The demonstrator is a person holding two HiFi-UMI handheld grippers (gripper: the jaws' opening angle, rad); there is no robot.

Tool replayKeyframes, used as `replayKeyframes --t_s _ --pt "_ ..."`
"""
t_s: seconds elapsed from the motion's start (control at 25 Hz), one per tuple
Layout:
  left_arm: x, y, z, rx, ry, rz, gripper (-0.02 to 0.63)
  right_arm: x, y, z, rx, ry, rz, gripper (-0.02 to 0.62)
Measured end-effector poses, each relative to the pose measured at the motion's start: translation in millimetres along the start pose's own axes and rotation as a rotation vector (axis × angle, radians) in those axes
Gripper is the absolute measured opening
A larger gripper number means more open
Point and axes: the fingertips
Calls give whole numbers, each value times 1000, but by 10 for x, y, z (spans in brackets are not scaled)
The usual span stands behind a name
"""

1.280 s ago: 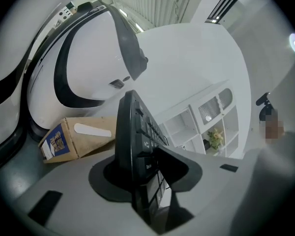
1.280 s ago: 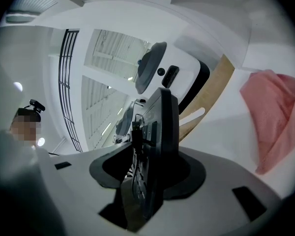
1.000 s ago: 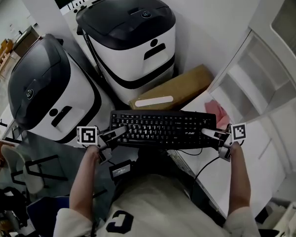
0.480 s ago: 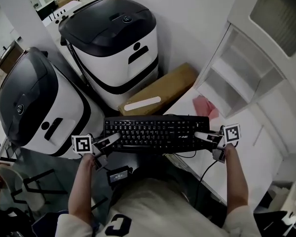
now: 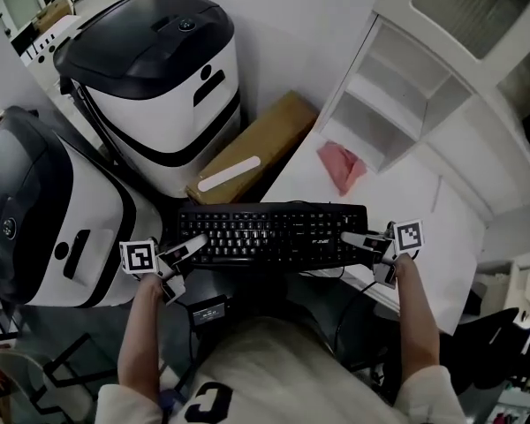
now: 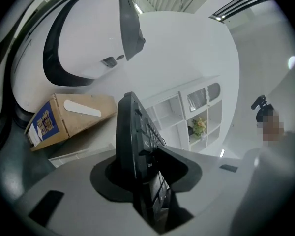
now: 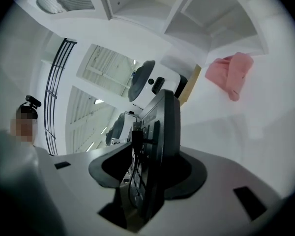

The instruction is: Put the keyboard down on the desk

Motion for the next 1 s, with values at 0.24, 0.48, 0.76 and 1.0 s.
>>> replayKeyframes --t_s 0.24,0.48,0.76,1.0 --pt "116 37 210 64 129 -15 152 415 35 -302 82 -114 59 207" --pt "232 7 466 133 218 -47 152 676 124 -599 139 -202 95 184" --pt "358 -12 660 167 320 -12 153 986 161 -793 193 -246 136 209" --pt "427 -69 803 212 368 19 152 1159 205 -934 225 -281 137 189"
Point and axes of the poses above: the fingertips, and each gripper's own axes: z forward along the fingers, y to its left, x out of its underside, and after that the axes turned 7 degrees about x, right-handed
